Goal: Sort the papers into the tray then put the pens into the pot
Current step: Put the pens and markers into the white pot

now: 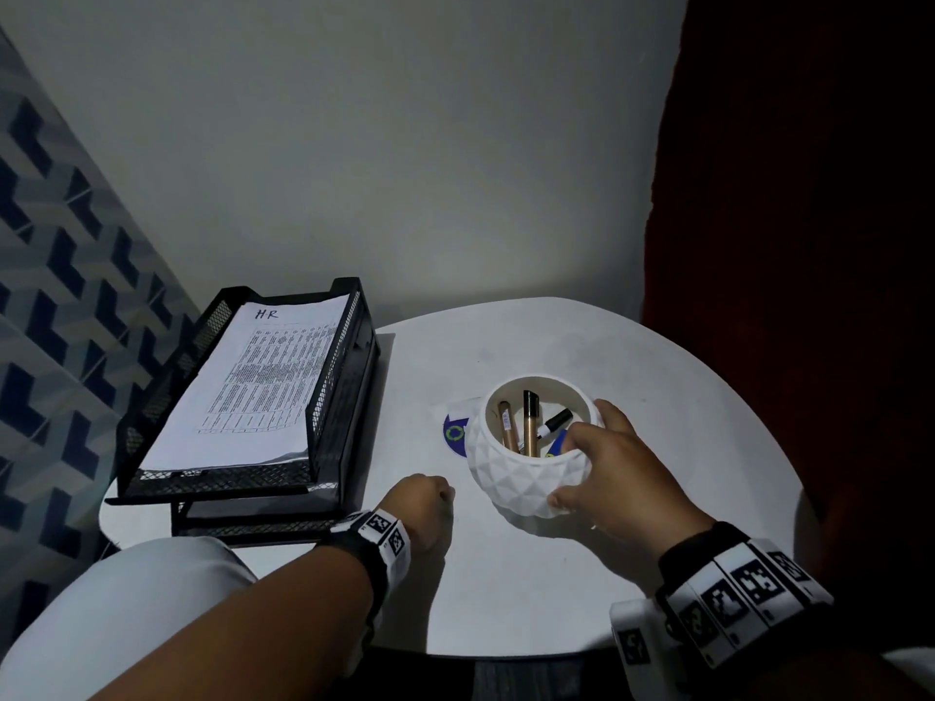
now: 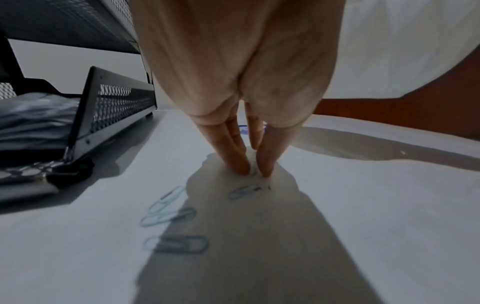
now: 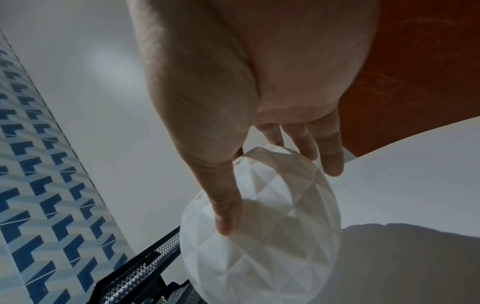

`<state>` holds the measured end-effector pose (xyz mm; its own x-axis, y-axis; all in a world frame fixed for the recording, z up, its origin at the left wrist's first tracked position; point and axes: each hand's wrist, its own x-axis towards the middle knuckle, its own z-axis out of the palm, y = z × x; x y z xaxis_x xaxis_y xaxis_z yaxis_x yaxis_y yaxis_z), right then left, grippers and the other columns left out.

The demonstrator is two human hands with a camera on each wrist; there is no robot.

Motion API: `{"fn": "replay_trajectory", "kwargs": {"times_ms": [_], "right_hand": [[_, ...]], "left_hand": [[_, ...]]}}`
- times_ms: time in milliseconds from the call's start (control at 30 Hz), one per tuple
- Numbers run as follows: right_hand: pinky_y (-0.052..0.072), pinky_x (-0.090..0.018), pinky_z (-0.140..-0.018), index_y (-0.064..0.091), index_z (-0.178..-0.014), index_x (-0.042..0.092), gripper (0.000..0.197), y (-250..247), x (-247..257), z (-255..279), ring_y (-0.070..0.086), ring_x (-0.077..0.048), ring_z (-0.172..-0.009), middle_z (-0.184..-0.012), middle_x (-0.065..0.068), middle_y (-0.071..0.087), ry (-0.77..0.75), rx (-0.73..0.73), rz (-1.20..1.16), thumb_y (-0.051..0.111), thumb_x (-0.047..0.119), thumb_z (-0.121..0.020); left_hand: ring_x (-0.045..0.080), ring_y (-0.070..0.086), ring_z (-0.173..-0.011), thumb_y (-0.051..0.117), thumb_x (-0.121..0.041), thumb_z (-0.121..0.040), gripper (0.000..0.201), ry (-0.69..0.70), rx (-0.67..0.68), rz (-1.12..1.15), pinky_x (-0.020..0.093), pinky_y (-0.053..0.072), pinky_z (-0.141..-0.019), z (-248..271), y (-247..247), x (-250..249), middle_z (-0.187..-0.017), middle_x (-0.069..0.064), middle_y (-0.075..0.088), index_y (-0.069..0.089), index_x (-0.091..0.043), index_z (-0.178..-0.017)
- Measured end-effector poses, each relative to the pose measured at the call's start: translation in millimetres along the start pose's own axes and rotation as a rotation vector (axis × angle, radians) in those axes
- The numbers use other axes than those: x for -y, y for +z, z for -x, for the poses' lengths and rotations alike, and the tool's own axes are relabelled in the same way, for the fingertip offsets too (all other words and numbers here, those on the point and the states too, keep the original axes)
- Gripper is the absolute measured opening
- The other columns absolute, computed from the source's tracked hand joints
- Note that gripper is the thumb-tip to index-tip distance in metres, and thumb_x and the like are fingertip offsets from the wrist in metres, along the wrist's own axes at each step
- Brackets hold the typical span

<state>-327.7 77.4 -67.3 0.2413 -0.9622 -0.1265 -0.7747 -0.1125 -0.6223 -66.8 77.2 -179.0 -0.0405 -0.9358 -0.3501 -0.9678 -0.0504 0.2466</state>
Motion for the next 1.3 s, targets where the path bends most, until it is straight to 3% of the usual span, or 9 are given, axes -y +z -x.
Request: {"fn": "replay_trajectory", "kwargs": {"times_ms": [67, 200, 300, 500, 600, 833, 967, 1067, 1300], "right_hand": [[0.054, -0.032, -0.085, 0.047, -0.074, 0.048, 0.049, 0, -1, 0, 0.056, -0.017, -0.103, -0.135, 0.019, 0.031, 0.001, 0.001, 0.002, 0.092, 0.03, -0.065], [0.055, -0.033, -0.085, 0.047, -0.074, 0.048, 0.048, 2, -1, -1, 0.057, -0.017, -0.103, -0.135, 0.019, 0.032, -0.003, 0.003, 0.007, 0.091, 0.031, -0.066], [0.054, -0.033, -0.086, 0.048, -0.074, 0.047, 0.047, 4, -1, -2, 0.056, -0.017, -0.102, -0.136, 0.019, 0.031, 0.003, 0.011, 0.015, 0.091, 0.031, -0.067], [0.054, -0.032, -0.086, 0.047, -0.074, 0.047, 0.048, 4, -1, -2, 0.055, -0.017, -0.101, -0.139, 0.015, 0.033, 0.006, 0.013, 0.025, 0.092, 0.03, -0.067], [0.053, -0.032, -0.087, 0.047, -0.074, 0.047, 0.047, 4, 1, -2, 0.054, -0.017, -0.101, -0.139, 0.016, 0.031, 0.008, 0.019, 0.025, 0.091, 0.03, -0.068], [0.052, -0.031, -0.086, 0.047, -0.074, 0.047, 0.048, 4, 0, -1, 0.054, -0.016, -0.101, -0.14, 0.016, 0.032, 0.004, 0.015, 0.014, 0.091, 0.029, -0.067], [0.052, -0.031, -0.086, 0.047, -0.074, 0.047, 0.048, 3, -1, -1, 0.056, -0.017, -0.102, -0.145, 0.015, 0.031, 0.011, 0.014, 0.017, 0.091, 0.03, -0.066], [0.052, -0.031, -0.086, 0.046, -0.074, 0.047, 0.049, 3, 0, -2, 0.056, -0.017, -0.103, -0.148, 0.014, 0.03, 0.019, 0.016, 0.013, 0.091, 0.029, -0.066], [0.045, -0.027, -0.081, 0.045, -0.074, 0.046, 0.05, 5, 1, 0, 0.053, -0.015, -0.101, -0.149, 0.014, 0.03, 0.015, 0.031, 0.014, 0.091, 0.028, -0.069]], "left_hand": [[0.023, 0.065, -0.098, 0.056, -0.009, -0.088, 0.019, -0.003, -0.033, -0.003, 0.026, 0.045, -0.084, -3, 2, -1, -0.092, 0.001, 0.063, 0.07, -0.009, -0.101], [0.024, 0.067, -0.107, 0.055, -0.015, -0.09, 0.028, 0.01, -0.045, 0.035, 0.022, 0.046, -0.086, -8, 7, -4, -0.112, 0.006, 0.074, 0.076, -0.012, -0.109], [0.028, 0.067, -0.099, 0.051, -0.018, -0.092, 0.027, 0.018, -0.059, 0.002, 0.021, 0.038, -0.075, -8, 9, -4, -0.103, 0.009, 0.075, 0.076, -0.009, -0.099], [0.025, 0.066, -0.099, 0.054, -0.015, -0.091, 0.024, 0.085, 0.0, -0.019, 0.021, 0.039, -0.076, -12, 0, 3, -0.095, 0.005, 0.071, 0.076, -0.017, -0.101], [0.026, 0.066, -0.1, 0.052, -0.016, -0.092, 0.026, 0.096, 0.003, -0.06, 0.021, 0.038, -0.075, -10, -3, 6, -0.102, 0.005, 0.074, 0.076, -0.022, -0.1], [0.029, 0.068, -0.096, 0.049, -0.024, -0.088, 0.026, 0.026, 0.008, -0.128, 0.026, 0.046, -0.075, -7, -3, 2, -0.099, 0.007, 0.074, 0.074, -0.016, -0.092], [0.021, 0.065, -0.087, 0.064, -0.021, -0.075, 0.002, 0.06, 0.021, -0.101, 0.027, 0.052, -0.073, -5, -4, -7, -0.087, -0.001, 0.072, 0.066, -0.022, -0.075], [0.014, 0.058, -0.079, 0.077, -0.04, -0.074, 0.022, -0.014, -0.005, -0.027, 0.024, 0.045, -0.07, -7, 1, -10, -0.08, -0.007, 0.063, 0.06, -0.026, -0.071], [0.03, 0.068, -0.095, 0.046, -0.035, -0.094, 0.032, -0.096, -0.059, -0.021, 0.034, 0.055, -0.082, -14, 9, -17, -0.101, 0.009, 0.073, 0.07, -0.013, -0.093]]}}
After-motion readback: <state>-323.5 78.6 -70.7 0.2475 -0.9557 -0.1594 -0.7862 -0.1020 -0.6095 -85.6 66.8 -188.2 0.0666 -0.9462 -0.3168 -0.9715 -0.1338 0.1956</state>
